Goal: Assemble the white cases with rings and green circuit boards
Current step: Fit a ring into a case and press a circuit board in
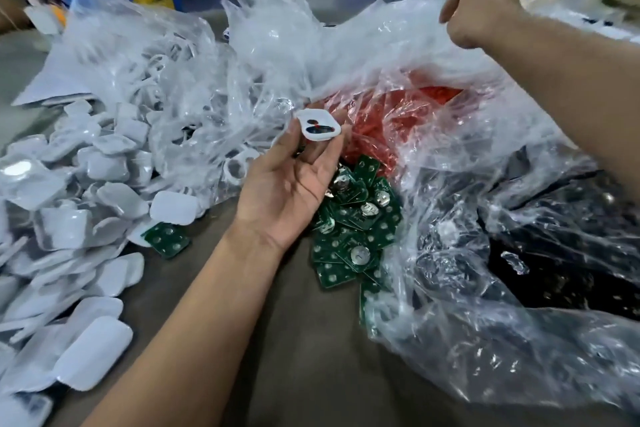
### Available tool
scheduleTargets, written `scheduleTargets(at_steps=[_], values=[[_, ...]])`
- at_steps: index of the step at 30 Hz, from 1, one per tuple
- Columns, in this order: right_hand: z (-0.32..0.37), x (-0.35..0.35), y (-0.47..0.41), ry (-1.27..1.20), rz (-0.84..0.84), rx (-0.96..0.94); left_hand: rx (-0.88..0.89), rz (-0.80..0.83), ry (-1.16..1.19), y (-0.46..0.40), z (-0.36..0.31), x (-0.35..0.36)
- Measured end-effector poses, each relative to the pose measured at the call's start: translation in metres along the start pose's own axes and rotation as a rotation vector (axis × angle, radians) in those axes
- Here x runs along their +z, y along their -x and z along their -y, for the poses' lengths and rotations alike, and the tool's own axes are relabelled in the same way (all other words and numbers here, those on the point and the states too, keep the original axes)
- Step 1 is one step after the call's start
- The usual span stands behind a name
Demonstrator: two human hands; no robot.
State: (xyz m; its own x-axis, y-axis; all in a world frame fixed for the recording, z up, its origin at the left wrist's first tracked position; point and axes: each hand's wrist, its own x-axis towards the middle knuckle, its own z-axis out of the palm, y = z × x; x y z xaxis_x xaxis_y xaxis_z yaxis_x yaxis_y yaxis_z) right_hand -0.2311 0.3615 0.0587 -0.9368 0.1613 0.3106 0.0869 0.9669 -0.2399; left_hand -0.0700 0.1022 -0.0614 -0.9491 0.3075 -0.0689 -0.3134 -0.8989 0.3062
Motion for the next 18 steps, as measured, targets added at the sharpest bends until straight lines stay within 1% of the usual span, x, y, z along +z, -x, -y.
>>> scheduleTargets(at_steps=[3, 4, 5, 8, 12, 14, 18], values=[[-0.012, 0.018, -0.004, 0.195, 0.278, -0.057, -0.027, 0.06, -0.025, -0.001, -0.005, -0.003], [-0.012, 0.025, -0.003, 0.267, 0.337, -0.079, -0.032, 0.069, -0.057, 0.0, -0.006, -0.004], [-0.01, 0.031, -0.002, 0.323, 0.358, -0.1, -0.038, 0.077, -0.09, 0.0, -0.008, -0.005], [-0.012, 0.05, -0.013, 0.36, 0.303, -0.123, -0.058, 0.084, -0.135, 0.0, -0.008, -0.006], [-0.012, 0.061, -0.016, 0.389, 0.126, -0.138, -0.076, 0.121, -0.111, -0.002, -0.007, -0.007], [-0.014, 0.065, -0.017, 0.397, 0.086, -0.143, -0.076, 0.126, -0.117, -0.001, -0.008, -0.007], [-0.019, 0.067, -0.028, 0.486, 0.028, -0.238, -0.067, 0.114, -0.144, -0.001, -0.006, -0.005]])
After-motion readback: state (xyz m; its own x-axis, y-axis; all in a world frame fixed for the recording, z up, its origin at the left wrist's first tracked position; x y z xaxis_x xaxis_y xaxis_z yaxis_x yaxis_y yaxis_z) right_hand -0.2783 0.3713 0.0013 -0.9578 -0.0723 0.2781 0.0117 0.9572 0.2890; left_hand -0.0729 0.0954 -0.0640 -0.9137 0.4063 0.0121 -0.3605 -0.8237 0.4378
